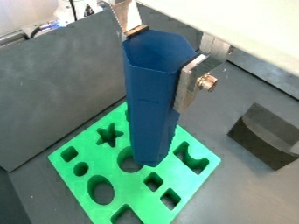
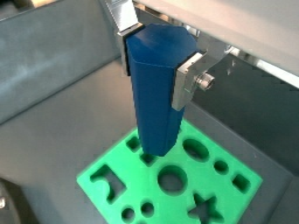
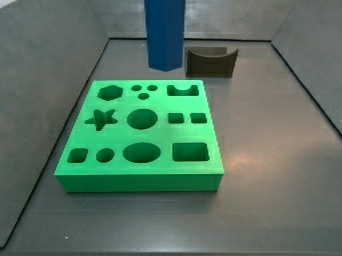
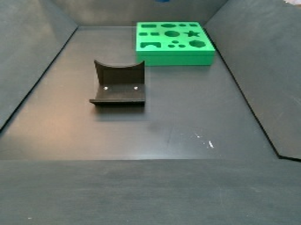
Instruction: Insert the hexagon object.
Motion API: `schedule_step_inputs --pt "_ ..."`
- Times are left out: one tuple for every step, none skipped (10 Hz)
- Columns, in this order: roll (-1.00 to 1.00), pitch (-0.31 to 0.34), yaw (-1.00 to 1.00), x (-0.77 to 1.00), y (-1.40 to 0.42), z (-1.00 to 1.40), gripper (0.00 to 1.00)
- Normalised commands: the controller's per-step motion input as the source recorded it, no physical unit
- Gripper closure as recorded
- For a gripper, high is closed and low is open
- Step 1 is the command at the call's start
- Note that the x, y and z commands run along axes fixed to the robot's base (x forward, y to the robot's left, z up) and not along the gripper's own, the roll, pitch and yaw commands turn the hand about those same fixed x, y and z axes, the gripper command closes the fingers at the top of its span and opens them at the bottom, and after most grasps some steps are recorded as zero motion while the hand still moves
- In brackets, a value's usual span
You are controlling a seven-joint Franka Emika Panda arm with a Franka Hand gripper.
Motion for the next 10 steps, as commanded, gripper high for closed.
schedule_step_inputs --pt "0.08 -0.156 0.00 -0.92 0.69 -1.00 1.00" --pt "0.16 -0.096 0.00 -0.97 0.63 -0.83 1.00" --pt "0.13 -0.067 -0.12 -1.00 0.28 -0.07 1.00" --pt "0.10 -0.127 -0.06 -1.00 0.19 -0.09 1.00" --pt "0.03 -0.131 -0.09 -1.00 0.24 -0.19 1.00" --pt "0.00 -0.179 -0.08 -1.00 0.24 -0.27 1.00" --pt "0.00 -0.210 0.00 -0.51 0.19 -0.37 1.00" --pt "0.03 -0.156 0.03 -0.41 0.09 -0.42 1.00" --pt "-0.06 -0.157 0.00 -0.51 0.00 -0.28 1.00" --pt "-0.21 -0.196 -0.01 -0.46 0.03 -0.13 1.00"
